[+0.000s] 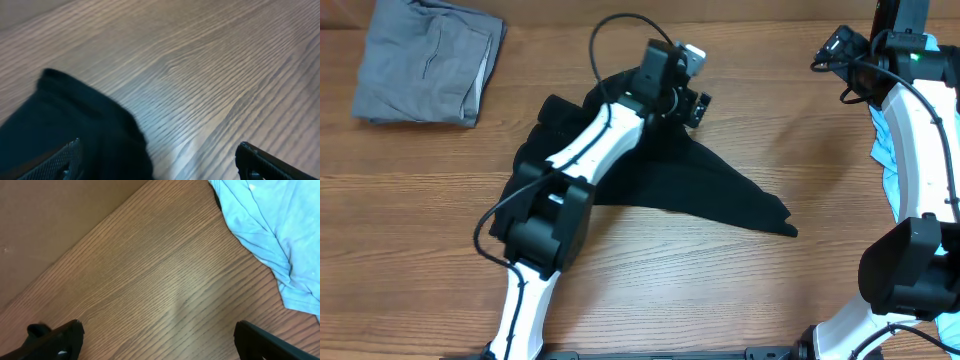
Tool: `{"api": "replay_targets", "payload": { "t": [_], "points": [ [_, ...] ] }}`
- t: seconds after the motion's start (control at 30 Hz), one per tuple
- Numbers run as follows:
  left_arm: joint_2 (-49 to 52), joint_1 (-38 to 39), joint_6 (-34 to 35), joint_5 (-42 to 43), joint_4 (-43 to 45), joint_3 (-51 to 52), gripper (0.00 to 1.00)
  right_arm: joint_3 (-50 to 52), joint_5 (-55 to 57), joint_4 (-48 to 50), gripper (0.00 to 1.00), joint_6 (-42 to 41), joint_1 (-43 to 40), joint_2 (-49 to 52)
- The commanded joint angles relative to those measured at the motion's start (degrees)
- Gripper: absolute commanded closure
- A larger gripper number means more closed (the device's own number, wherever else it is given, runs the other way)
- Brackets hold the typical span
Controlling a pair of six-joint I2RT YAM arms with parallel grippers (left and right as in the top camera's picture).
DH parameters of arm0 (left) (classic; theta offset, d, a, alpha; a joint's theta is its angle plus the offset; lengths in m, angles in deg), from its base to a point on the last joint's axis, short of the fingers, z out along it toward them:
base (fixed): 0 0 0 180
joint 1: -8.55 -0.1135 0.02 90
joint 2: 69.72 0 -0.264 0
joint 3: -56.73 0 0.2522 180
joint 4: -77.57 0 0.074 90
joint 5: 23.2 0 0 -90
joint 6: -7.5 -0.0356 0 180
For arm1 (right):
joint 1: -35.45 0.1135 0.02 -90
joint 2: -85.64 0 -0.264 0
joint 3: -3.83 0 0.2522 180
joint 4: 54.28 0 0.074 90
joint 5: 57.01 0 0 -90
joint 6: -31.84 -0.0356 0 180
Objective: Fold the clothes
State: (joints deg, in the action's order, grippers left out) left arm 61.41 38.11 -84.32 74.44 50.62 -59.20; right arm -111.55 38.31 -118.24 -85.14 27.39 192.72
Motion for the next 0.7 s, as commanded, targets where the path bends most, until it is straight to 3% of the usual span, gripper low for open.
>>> {"api": "replay_targets", "payload": {
  "t": [0.0,0.67],
  "points": [
    [2.4,1.2,2.1,-5.4,1.1,-1.5,0.0,-0.7,0.2,0.2,0.0,-0.3,0.2,-0.9],
    [6.4,-0.1,6.8,-8.1,3.5,-1.5,0.0,-0.7,0.2,0.2,0.0,-0.3,0.2,-0.9]
  ]
}}
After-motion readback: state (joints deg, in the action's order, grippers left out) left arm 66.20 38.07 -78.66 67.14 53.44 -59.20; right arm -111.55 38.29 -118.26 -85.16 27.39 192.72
